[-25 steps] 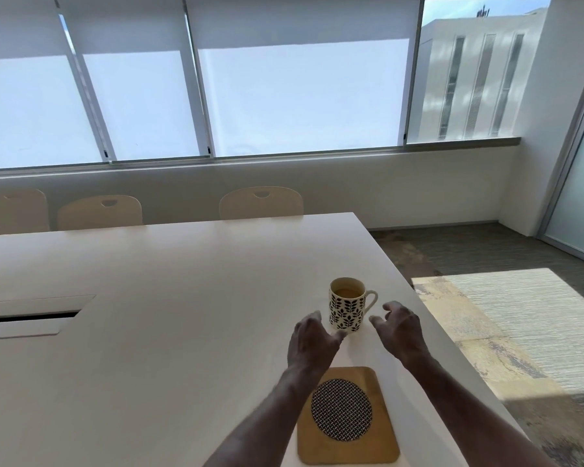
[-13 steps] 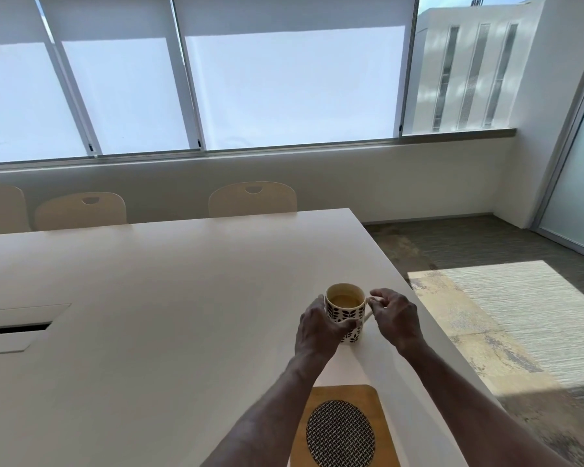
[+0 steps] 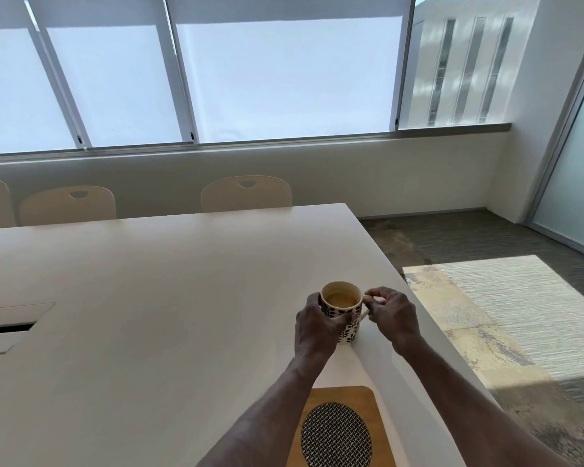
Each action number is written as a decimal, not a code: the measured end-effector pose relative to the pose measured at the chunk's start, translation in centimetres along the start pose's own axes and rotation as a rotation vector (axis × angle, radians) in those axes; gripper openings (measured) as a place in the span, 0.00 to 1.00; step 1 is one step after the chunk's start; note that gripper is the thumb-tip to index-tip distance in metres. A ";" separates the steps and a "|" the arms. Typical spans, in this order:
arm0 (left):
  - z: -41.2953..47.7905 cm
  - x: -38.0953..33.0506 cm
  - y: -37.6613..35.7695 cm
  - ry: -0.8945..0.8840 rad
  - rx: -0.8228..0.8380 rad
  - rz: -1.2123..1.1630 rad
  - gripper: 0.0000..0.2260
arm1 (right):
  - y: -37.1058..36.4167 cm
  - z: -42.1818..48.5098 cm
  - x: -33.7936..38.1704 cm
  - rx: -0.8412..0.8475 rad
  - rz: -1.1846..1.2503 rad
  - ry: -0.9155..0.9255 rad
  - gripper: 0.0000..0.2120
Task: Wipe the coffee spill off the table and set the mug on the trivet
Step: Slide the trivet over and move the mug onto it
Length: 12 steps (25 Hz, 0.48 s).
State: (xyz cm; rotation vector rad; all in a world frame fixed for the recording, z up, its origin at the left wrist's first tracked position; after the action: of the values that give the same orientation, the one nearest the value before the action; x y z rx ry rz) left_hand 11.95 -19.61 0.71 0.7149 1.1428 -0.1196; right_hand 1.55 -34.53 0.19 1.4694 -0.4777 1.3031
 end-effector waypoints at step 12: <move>-2.6 -2.2 2.9 -0.062 -0.052 -0.016 0.27 | 1.8 -2.3 2.2 0.020 0.095 0.026 0.04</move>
State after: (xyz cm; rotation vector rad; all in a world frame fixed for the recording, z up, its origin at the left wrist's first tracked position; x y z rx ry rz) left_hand 10.24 -16.44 3.42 0.6517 1.0884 -0.1244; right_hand -0.33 -32.42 2.54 1.4594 -0.5245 1.4037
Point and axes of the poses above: each hand's wrist, its own z-axis towards the middle knuckle, its own y-axis out of the back of the hand, x = y × z, the point moved 6 cm from there along z, towards the middle knuckle, and after that the axes turned 2 degrees about -y, right-handed, at the moved point
